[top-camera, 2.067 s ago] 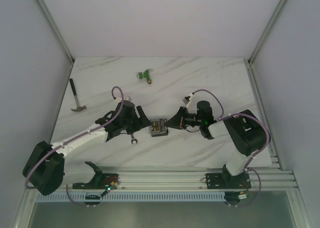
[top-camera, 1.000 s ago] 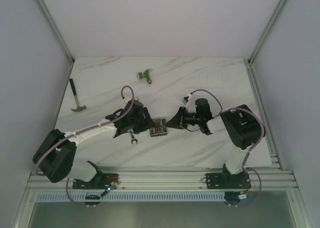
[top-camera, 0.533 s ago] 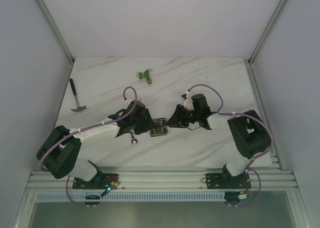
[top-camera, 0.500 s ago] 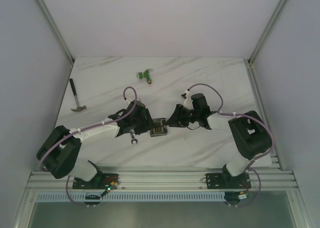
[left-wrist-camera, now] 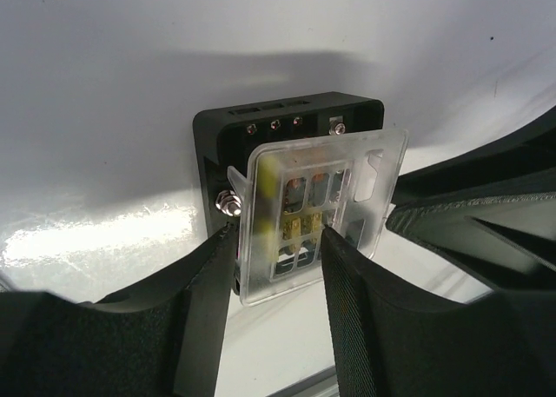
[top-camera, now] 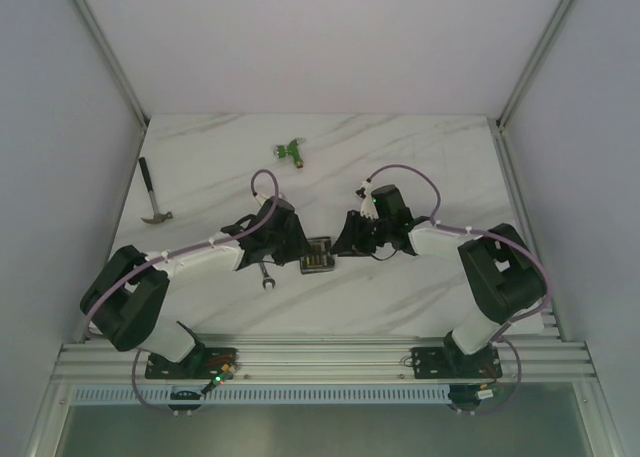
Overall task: Snap on the fuse box
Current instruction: Close the fuse box cover on the fuse box base.
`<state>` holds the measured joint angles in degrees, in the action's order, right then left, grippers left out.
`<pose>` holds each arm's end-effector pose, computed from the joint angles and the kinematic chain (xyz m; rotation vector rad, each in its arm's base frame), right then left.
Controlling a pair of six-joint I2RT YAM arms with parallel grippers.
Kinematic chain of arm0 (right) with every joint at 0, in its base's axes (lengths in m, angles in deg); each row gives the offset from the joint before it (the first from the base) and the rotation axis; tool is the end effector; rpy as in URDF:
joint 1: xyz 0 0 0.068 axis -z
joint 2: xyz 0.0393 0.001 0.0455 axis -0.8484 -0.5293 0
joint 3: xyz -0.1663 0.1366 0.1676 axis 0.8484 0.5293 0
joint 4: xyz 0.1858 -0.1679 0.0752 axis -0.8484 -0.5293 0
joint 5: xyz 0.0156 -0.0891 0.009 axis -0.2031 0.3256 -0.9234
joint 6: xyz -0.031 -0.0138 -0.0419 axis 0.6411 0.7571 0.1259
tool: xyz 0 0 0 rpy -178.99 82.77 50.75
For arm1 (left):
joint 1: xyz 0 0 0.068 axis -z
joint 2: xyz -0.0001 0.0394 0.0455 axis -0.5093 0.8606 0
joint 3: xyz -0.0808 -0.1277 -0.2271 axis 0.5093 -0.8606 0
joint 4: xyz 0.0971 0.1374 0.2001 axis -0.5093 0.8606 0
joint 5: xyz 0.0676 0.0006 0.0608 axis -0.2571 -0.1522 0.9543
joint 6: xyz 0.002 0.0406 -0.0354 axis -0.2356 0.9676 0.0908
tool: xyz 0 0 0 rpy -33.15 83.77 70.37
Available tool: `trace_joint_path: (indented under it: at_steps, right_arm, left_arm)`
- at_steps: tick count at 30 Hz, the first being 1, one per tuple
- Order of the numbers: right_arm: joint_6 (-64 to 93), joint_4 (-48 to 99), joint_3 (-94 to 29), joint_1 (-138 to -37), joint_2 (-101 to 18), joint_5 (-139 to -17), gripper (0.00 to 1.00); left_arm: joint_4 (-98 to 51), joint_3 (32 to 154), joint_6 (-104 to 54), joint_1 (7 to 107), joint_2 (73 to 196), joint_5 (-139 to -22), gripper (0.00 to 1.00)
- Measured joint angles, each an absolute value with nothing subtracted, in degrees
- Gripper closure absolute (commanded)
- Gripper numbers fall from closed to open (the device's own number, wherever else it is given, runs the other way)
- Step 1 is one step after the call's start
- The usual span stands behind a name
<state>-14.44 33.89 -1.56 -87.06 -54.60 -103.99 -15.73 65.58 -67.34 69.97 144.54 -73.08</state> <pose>0.2711 0.1726 0.1606 -0.1827 2.4709 1.2065 0.2318 -0.1905 0.1856 -0.3174 2.4990 -0.7560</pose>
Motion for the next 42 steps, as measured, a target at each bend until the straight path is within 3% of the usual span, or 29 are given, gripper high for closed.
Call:
trace_joint_path:
  at_steps: [12,42]
  right_arm:
    - [-13.92,30.37,-4.97,-88.15,-55.28,-103.45,0.72]
    - [-13.83,25.6,-9.43,-89.88,-57.66,-100.98,0.7]
  left_arm:
    - [-15.65,66.43,-66.58,69.95,146.51,-73.15,0.54]
    - [-13.5,67.92,-66.01,68.49,145.81,-72.03,0.53]
